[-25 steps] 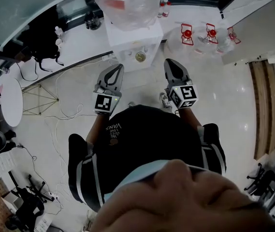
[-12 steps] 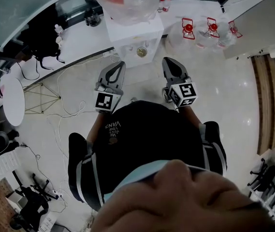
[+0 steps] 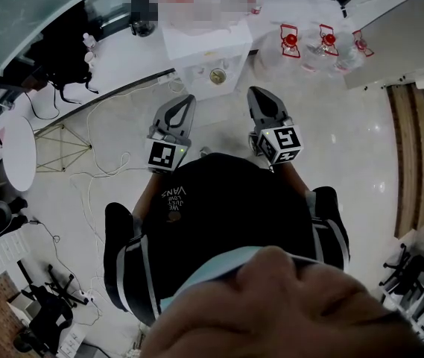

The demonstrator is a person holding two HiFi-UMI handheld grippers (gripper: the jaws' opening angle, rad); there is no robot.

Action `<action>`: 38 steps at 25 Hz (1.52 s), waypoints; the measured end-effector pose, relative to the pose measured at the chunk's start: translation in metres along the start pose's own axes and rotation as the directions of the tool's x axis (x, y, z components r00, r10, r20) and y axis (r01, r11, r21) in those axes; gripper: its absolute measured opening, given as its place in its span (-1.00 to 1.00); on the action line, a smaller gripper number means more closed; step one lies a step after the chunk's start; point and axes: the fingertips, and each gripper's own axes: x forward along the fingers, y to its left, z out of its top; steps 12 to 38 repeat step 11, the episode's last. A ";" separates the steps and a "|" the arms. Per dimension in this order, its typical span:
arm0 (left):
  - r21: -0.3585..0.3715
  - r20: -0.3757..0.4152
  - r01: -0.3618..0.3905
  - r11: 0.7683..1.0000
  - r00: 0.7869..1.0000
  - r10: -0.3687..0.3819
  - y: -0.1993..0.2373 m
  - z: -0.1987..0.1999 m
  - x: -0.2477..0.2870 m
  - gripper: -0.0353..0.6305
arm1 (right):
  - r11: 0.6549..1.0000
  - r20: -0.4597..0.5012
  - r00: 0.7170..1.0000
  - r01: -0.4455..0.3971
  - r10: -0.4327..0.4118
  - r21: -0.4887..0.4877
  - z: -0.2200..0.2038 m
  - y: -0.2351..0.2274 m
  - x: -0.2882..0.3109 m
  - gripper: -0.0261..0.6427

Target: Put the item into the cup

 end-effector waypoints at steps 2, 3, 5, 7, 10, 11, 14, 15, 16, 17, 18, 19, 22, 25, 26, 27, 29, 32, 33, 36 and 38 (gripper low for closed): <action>0.005 -0.004 0.007 1.000 1.000 -0.007 -0.003 -0.002 -0.001 -0.83 | 1.000 -0.009 1.000 -0.001 0.002 0.010 -0.002 0.001 -0.001 -0.80; 0.005 -0.008 0.010 1.000 1.000 -0.010 -0.005 -0.002 -0.001 -0.83 | 1.000 -0.013 1.000 -0.003 0.003 0.015 -0.003 0.001 -0.001 -0.79; 0.000 -0.014 0.013 1.000 1.000 -0.013 -0.006 -0.004 -0.003 -0.83 | 1.000 -0.020 1.000 -0.006 0.006 0.018 -0.004 0.002 -0.002 -0.80; -0.006 -0.017 0.012 1.000 1.000 -0.013 -0.007 -0.005 -0.003 -0.83 | 1.000 -0.020 1.000 -0.009 0.010 0.009 -0.007 0.003 -0.001 -0.80; -0.011 -0.016 0.011 1.000 1.000 -0.011 -0.007 -0.007 -0.004 -0.83 | 1.000 -0.021 1.000 -0.018 0.018 0.001 -0.010 0.005 -0.001 -0.80; -0.012 -0.016 0.011 1.000 1.000 -0.011 -0.007 -0.008 -0.005 -0.83 | 1.000 -0.022 1.000 -0.021 0.021 0.000 -0.012 0.006 -0.001 -0.80; -0.012 -0.016 0.011 1.000 1.000 -0.011 -0.007 -0.008 -0.005 -0.83 | 1.000 -0.022 1.000 -0.021 0.021 0.000 -0.012 0.006 -0.001 -0.80; -0.012 -0.016 0.011 1.000 1.000 -0.011 -0.007 -0.008 -0.005 -0.83 | 1.000 -0.022 1.000 -0.021 0.021 0.000 -0.012 0.006 -0.001 -0.80; -0.012 -0.016 0.011 1.000 1.000 -0.011 -0.007 -0.008 -0.005 -0.83 | 1.000 -0.022 1.000 -0.021 0.021 0.000 -0.012 0.006 -0.001 -0.80; -0.012 -0.016 0.011 1.000 1.000 -0.011 -0.007 -0.008 -0.005 -0.83 | 1.000 -0.022 1.000 -0.021 0.021 0.000 -0.012 0.006 -0.001 -0.80; -0.012 -0.016 0.011 1.000 1.000 -0.011 -0.007 -0.008 -0.005 -0.83 | 1.000 -0.022 1.000 -0.021 0.021 0.000 -0.012 0.006 -0.001 -0.80; -0.012 -0.016 0.011 1.000 1.000 -0.011 -0.007 -0.008 -0.005 -0.83 | 1.000 -0.022 1.000 -0.021 0.021 0.000 -0.012 0.006 -0.001 -0.80; -0.012 -0.016 0.011 1.000 1.000 -0.011 -0.007 -0.008 -0.005 -0.83 | 1.000 -0.022 1.000 -0.021 0.021 0.000 -0.012 0.006 -0.001 -0.80; -0.012 -0.016 0.011 1.000 1.000 -0.011 -0.007 -0.008 -0.005 -0.83 | 1.000 -0.022 1.000 -0.021 0.021 0.000 -0.012 0.006 -0.001 -0.80; -0.012 -0.016 0.011 1.000 1.000 -0.011 -0.007 -0.008 -0.005 -0.83 | 1.000 -0.022 1.000 -0.021 0.021 0.000 -0.012 0.006 -0.001 -0.80; -0.012 -0.016 0.011 1.000 1.000 -0.011 -0.007 -0.008 -0.005 -0.83 | 1.000 -0.022 1.000 -0.021 0.021 0.000 -0.012 0.006 -0.001 -0.80; -0.012 -0.016 0.011 1.000 1.000 -0.011 -0.007 -0.008 -0.005 -0.83 | 1.000 -0.022 1.000 -0.021 0.021 0.000 -0.012 0.006 -0.001 -0.80; -0.012 -0.016 0.011 1.000 1.000 -0.011 -0.007 -0.008 -0.005 -0.83 | 1.000 -0.022 1.000 -0.021 0.021 0.000 -0.012 0.006 -0.001 -0.80; -0.012 -0.016 0.011 1.000 1.000 -0.011 -0.007 -0.008 -0.005 -0.83 | 1.000 -0.022 1.000 -0.021 0.021 0.000 -0.012 0.006 -0.001 -0.80; -0.012 -0.016 0.011 1.000 1.000 -0.011 -0.007 -0.008 -0.005 -0.83 | 1.000 -0.022 1.000 -0.021 0.021 0.000 -0.012 0.006 -0.001 -0.80; -0.012 -0.016 0.011 1.000 1.000 -0.011 -0.007 -0.008 -0.005 -0.83 | 1.000 -0.022 1.000 -0.021 0.021 0.000 -0.012 0.006 -0.001 -0.80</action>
